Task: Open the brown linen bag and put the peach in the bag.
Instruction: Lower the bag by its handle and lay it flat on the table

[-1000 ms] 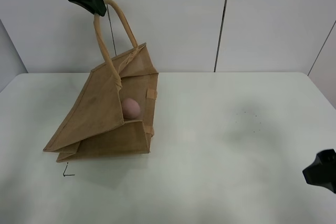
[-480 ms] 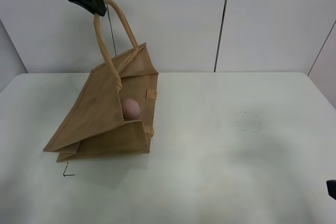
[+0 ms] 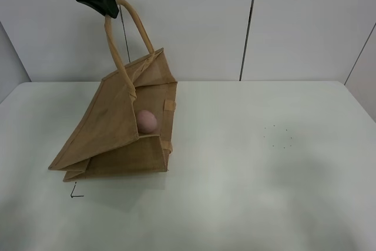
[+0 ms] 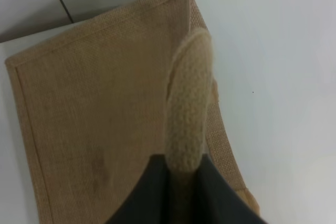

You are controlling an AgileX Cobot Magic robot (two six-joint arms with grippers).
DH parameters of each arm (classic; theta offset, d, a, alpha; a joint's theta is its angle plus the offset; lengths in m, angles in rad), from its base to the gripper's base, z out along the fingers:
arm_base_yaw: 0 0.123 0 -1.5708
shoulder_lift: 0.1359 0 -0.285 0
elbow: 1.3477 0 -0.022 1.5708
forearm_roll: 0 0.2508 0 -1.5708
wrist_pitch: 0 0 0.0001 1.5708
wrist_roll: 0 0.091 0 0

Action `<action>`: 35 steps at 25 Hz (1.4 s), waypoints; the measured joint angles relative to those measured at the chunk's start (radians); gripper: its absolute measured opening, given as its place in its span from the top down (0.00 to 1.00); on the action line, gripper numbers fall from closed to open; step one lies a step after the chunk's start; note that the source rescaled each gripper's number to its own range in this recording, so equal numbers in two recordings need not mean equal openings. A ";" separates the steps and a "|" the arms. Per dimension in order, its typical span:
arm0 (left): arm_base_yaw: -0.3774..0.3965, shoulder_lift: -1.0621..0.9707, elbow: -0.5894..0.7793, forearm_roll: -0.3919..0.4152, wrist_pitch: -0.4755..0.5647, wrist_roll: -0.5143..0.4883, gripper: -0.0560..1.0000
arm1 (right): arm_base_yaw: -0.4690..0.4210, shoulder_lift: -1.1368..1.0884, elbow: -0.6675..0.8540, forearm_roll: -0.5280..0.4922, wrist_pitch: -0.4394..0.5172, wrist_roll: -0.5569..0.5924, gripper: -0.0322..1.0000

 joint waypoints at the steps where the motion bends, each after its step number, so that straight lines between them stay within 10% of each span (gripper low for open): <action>1: 0.000 0.000 0.000 0.000 0.000 0.000 0.95 | 0.000 -0.024 0.001 0.000 0.000 0.000 0.00; 35: 0.000 0.232 0.181 -0.027 -0.035 0.000 0.95 | 0.000 -0.213 0.004 0.004 0.005 0.000 0.00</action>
